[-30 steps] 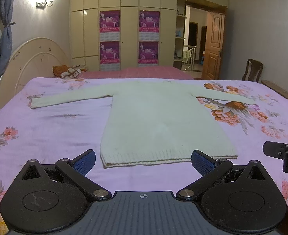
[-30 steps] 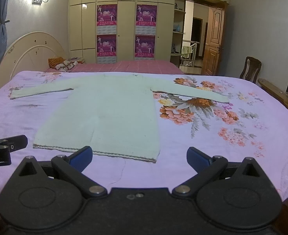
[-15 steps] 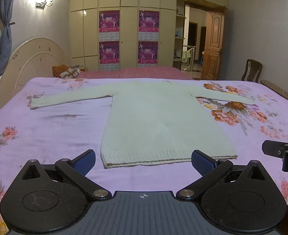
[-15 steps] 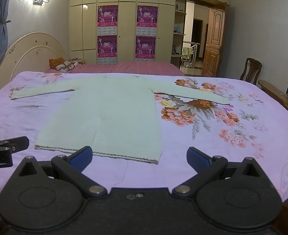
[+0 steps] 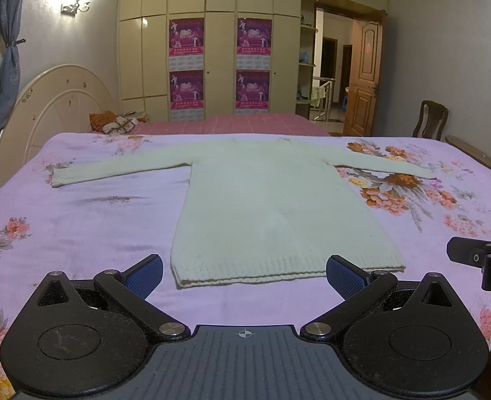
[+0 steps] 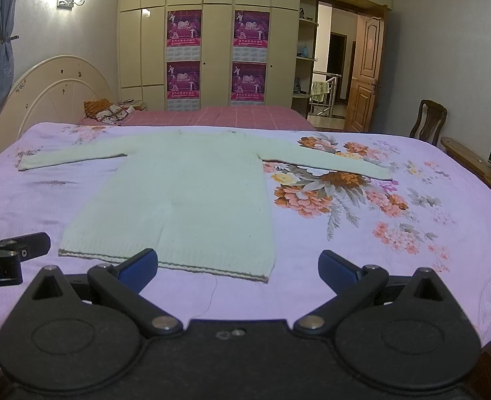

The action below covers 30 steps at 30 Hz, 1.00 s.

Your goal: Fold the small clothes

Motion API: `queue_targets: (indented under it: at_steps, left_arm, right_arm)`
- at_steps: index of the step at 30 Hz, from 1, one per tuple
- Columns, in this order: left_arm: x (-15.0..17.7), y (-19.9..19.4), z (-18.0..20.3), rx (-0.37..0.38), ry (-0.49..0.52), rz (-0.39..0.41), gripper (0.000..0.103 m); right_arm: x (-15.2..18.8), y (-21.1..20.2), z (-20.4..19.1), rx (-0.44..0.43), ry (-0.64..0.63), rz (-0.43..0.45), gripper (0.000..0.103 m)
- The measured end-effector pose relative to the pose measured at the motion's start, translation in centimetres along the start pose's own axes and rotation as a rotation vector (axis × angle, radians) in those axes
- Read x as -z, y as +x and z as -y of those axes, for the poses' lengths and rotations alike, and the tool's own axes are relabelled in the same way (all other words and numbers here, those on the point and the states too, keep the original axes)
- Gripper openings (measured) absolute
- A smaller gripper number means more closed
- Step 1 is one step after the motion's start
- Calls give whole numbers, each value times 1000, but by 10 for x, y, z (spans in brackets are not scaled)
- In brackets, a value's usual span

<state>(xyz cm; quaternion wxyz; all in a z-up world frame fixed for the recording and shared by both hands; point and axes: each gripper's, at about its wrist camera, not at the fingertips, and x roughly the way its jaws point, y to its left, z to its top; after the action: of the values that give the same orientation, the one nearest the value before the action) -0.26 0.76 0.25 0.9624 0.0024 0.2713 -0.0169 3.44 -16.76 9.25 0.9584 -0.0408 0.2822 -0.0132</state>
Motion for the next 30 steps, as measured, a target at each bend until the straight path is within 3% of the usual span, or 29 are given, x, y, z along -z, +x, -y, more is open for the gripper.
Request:
queue_targets:
  at_steps: [30]
  left_arm:
    - [-2,2,4,-4,0,1,103]
  right_arm:
    - [-2,4,1,-11,-1,4,102]
